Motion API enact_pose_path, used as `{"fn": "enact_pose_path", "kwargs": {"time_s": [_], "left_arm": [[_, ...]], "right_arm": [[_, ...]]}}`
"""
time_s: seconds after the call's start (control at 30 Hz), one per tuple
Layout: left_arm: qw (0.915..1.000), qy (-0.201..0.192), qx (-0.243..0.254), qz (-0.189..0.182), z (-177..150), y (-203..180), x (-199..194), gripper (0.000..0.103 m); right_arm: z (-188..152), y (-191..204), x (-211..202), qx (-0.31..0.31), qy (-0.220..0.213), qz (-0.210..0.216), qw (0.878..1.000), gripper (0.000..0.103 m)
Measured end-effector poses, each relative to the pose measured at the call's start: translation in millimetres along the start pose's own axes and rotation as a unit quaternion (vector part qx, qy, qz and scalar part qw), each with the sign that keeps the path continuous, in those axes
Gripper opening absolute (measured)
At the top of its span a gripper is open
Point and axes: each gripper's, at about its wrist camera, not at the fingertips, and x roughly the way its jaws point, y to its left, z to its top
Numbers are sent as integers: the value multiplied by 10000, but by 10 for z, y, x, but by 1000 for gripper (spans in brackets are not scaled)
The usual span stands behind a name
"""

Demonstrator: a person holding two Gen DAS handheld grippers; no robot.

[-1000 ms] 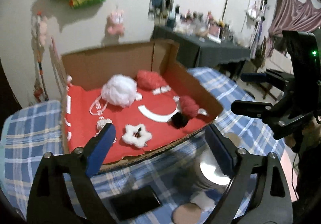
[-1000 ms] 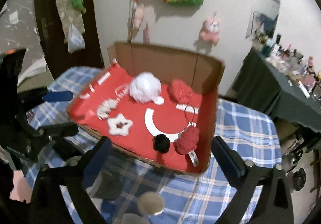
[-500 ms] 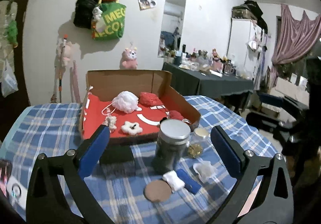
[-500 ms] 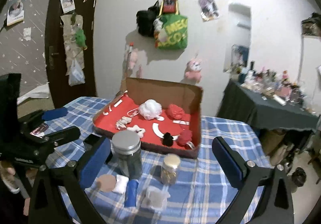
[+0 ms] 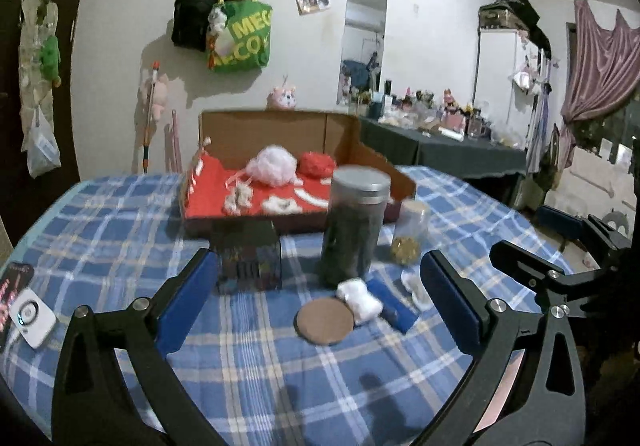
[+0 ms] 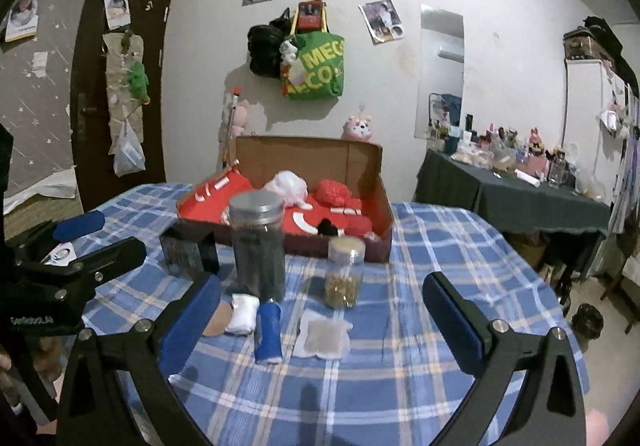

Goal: Organize soft objects
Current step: 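Withdraw both tools from the box back over the table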

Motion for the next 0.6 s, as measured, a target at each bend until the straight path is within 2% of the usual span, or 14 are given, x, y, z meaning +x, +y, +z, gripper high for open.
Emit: {"fn": "enact_pose_path", "kwargs": {"time_s": [0.27, 0.6], "left_arm": [[9991, 427, 53, 59, -224, -17, 235, 103], [9961, 880, 11, 63, -332, 6, 530, 103]], "right_arm": [[-303, -20, 226, 250, 433, 27, 9987, 103], [-523, -119, 497, 399, 866, -7, 9954, 103]]}}
